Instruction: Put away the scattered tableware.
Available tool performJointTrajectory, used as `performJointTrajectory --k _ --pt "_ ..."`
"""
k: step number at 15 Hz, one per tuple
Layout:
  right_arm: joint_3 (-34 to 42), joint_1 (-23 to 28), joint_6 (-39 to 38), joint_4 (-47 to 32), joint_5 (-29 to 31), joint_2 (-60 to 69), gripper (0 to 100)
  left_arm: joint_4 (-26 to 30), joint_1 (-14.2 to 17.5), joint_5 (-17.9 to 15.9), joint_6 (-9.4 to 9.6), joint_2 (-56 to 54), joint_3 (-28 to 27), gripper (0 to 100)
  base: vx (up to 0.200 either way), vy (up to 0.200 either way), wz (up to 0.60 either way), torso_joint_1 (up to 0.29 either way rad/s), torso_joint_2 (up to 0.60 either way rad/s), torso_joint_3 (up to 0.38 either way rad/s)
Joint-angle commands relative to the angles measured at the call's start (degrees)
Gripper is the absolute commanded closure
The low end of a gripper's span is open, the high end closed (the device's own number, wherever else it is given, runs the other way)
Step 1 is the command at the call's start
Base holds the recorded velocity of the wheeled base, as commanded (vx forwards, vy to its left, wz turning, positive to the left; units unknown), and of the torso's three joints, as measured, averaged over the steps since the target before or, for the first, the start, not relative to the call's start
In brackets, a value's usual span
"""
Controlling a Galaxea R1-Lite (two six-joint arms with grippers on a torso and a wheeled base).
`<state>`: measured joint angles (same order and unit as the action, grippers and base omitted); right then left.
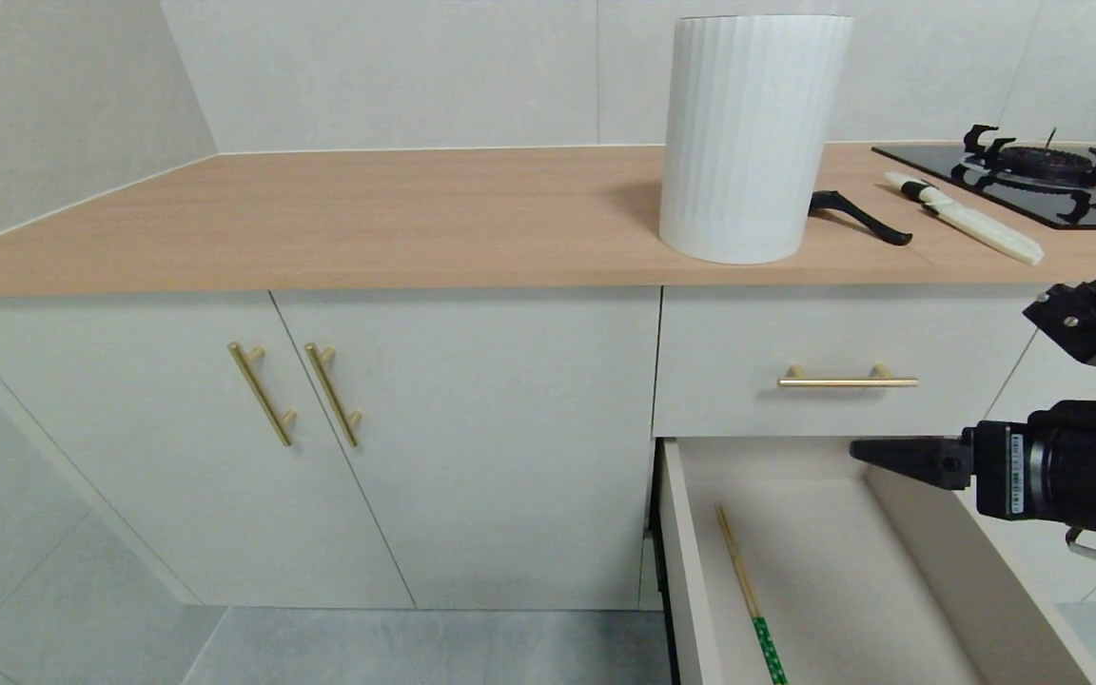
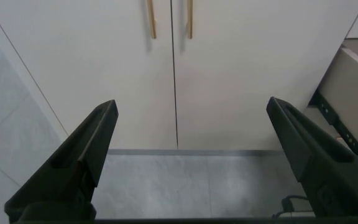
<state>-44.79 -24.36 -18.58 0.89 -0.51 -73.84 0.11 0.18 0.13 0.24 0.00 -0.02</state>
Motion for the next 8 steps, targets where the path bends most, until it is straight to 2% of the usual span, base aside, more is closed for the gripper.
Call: performJointTrajectory --k 1,4,8 --pt "0.23 0.01 0.03 0.08 -0.02 -0.25 0 -0.02 0.08 0.04 0.02 0.00 0.02 0 0.000 0.000 0.00 0.173 -0.39 -0.290" --pt "0.58 0.01 0.03 0.08 -0.02 -0.52 0 -0.02 0.08 0.04 0.02 0.00 0.02 0 0.000 0.000 0.00 0.061 -0.55 -0.277" --pt "1.28 0.01 1.53 0.16 -0.10 -0.96 0 -0.02 0.08 0.04 0.02 0.00 0.02 0 0.000 0.000 0.00 0.250 -0.46 -0.273"
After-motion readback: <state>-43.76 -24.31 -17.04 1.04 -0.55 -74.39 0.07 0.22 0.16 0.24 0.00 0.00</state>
